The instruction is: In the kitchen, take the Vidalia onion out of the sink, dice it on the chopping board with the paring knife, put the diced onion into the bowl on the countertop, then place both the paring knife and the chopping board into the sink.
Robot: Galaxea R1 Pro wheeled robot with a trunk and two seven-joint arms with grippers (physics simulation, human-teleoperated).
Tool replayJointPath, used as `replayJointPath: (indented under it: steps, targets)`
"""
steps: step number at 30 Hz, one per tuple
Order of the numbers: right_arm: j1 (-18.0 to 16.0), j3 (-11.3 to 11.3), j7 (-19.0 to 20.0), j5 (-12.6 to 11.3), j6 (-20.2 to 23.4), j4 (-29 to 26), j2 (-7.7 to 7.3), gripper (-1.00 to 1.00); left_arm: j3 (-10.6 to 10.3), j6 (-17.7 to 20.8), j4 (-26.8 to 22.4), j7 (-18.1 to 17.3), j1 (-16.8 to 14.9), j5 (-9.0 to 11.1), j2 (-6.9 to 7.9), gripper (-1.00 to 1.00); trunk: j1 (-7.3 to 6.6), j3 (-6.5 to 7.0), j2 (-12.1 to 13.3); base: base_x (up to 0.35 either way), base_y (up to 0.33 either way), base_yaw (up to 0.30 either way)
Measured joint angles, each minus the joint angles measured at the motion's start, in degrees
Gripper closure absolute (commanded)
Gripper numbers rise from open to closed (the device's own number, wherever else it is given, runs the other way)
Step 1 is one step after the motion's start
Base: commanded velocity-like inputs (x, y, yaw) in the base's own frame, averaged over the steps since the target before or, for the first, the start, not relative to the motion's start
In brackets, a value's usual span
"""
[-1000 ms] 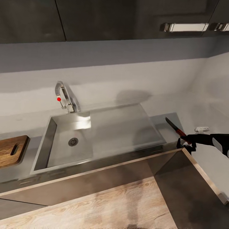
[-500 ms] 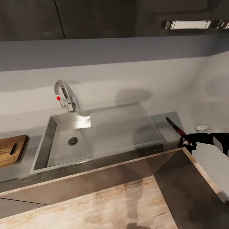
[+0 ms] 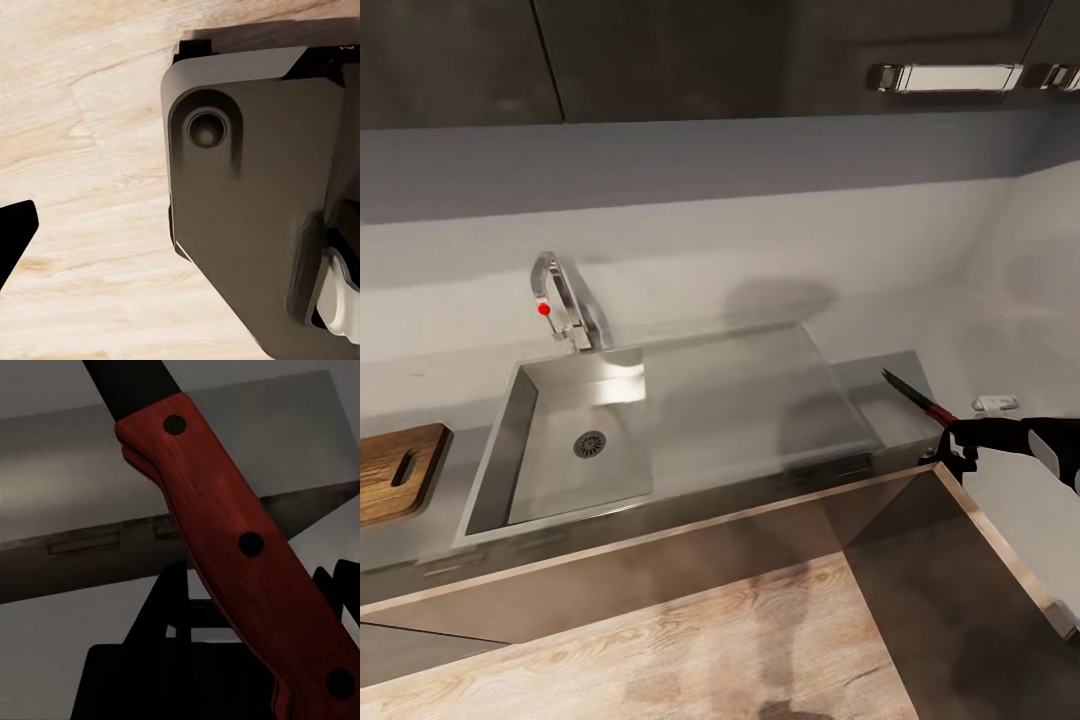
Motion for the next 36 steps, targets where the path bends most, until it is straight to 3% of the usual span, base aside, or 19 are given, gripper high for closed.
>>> replayJointPath:
  steps: [11, 19, 36]
  targets:
    - [0.0, -0.3, -0.1, -0.2, 0.0, 0.2, 0.08, 1.00, 0.0, 0.0, 0.0, 0.0, 0.0, 0.0, 0.00, -1.00, 0.01, 0.11, 0.0, 0.000, 0.000, 0.000]
    - [0.0, -0.9, 0.0, -0.6, -0.2, 1.6, 0.11, 1.00, 0.0, 0.0, 0.0, 0.0, 0.0, 0.0, -0.01, -1.00, 0.01, 0.76, 0.0, 0.000, 0.000, 0.000]
    - [0.0, 0.0, 0.1, -0.1, 0.2, 1.9, 0.18, 1.00, 0.0, 0.0, 0.0, 0.0, 0.0, 0.0, -0.01, -1.00, 0.02, 2.28, 0.0, 0.000, 0.000, 0.000]
